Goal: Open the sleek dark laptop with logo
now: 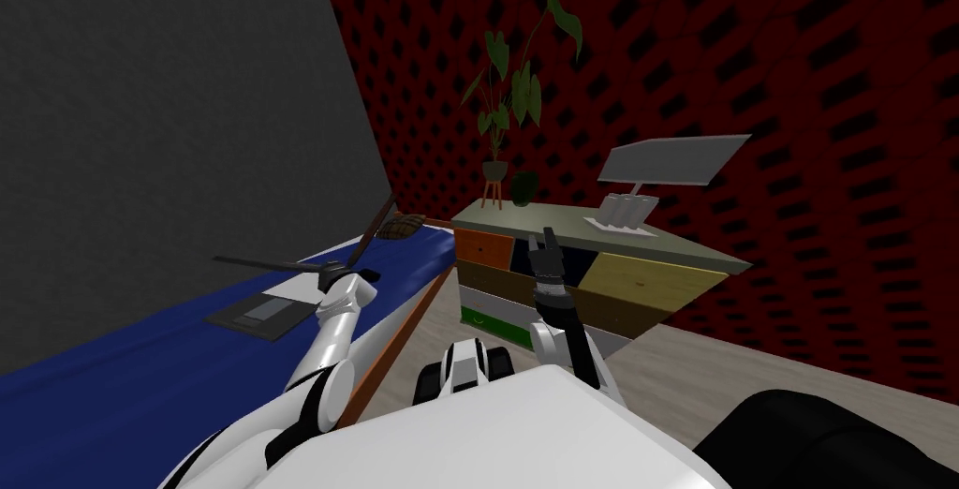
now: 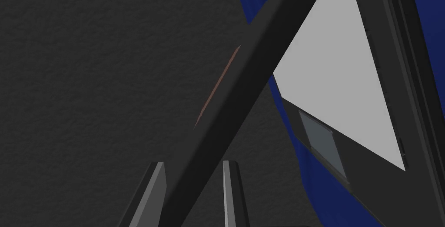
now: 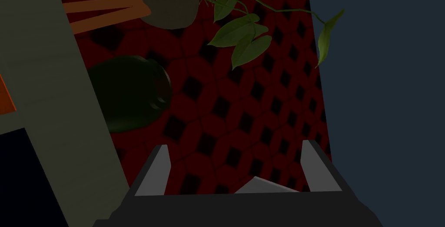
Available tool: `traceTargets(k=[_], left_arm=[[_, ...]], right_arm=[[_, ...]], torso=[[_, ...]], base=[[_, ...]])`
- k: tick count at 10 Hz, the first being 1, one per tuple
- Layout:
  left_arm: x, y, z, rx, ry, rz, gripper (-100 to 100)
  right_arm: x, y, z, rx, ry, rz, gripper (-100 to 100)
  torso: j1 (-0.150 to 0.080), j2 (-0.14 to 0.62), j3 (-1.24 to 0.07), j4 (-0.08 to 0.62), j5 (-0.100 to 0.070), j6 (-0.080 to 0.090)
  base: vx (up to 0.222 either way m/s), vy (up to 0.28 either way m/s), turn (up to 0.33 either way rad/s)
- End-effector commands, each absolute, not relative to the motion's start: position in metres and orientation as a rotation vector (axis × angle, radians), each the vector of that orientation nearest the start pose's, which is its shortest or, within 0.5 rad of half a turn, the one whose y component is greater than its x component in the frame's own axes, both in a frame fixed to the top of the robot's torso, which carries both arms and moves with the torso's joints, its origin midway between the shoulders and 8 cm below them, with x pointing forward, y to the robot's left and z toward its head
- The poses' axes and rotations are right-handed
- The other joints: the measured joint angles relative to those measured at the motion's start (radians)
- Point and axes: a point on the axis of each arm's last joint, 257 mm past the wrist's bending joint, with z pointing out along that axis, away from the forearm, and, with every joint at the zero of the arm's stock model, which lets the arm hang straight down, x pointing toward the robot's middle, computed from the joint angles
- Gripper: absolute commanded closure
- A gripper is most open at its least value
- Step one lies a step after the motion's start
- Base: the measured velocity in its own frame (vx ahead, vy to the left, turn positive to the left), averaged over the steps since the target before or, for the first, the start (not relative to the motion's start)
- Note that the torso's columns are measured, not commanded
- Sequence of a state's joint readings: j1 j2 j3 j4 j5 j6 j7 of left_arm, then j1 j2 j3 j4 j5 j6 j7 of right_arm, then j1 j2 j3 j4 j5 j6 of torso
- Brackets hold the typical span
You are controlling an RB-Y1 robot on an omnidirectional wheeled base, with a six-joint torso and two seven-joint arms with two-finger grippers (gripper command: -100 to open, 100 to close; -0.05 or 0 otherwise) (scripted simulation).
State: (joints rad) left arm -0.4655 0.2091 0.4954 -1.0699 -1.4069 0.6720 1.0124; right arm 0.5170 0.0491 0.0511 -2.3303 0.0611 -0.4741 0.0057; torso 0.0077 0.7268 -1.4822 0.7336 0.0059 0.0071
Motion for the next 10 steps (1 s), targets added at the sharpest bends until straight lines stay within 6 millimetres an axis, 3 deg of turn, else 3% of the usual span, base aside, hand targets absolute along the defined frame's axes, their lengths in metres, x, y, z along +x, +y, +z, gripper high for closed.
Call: traceTargets(k=[1, 4, 6, 7, 10], left_arm=[[0.528, 0.592, -0.226, -1.483, 0.883, -0.089, 100], [0.536, 0.583, -0.238, -1.530, 0.896, -0.170, 100], [0.538, 0.593, -0.248, -1.513, 0.966, -0.151, 100], [0.542, 0.588, -0.252, -1.515, 0.990, -0.175, 100], [0.551, 0.578, -0.257, -1.543, 0.992, -0.257, 100]], right_arm=[[0.340, -0.262, 0.037, 0.652, 0.601, 1.302, 0], [0.340, -0.262, 0.037, 0.652, 0.601, 1.303, 0], [0.340, -0.262, 0.037, 0.652, 0.601, 1.303, 0], [0.340, -0.262, 0.037, 0.652, 0.601, 1.302, 0], [0.339, -0.262, 0.038, 0.649, 0.599, 1.304, 0]], torso=[[-0.001, -0.006, -0.004, -0.002, -0.001, -0.007], [0.006, -0.003, -0.001, -0.001, 0.002, 0.006], [0.006, -0.008, -0.004, -0.003, 0.003, 0.003], [0.002, -0.012, -0.007, -0.005, 0.001, -0.007], [0.007, -0.008, -0.004, -0.003, 0.003, 0.004]], base=[[0.139, -0.132, 0.302], [0.022, -0.034, 0.039], [0.057, -0.033, 0.143], [0.155, -0.134, 0.270], [-0.001, -0.010, 0.021]])
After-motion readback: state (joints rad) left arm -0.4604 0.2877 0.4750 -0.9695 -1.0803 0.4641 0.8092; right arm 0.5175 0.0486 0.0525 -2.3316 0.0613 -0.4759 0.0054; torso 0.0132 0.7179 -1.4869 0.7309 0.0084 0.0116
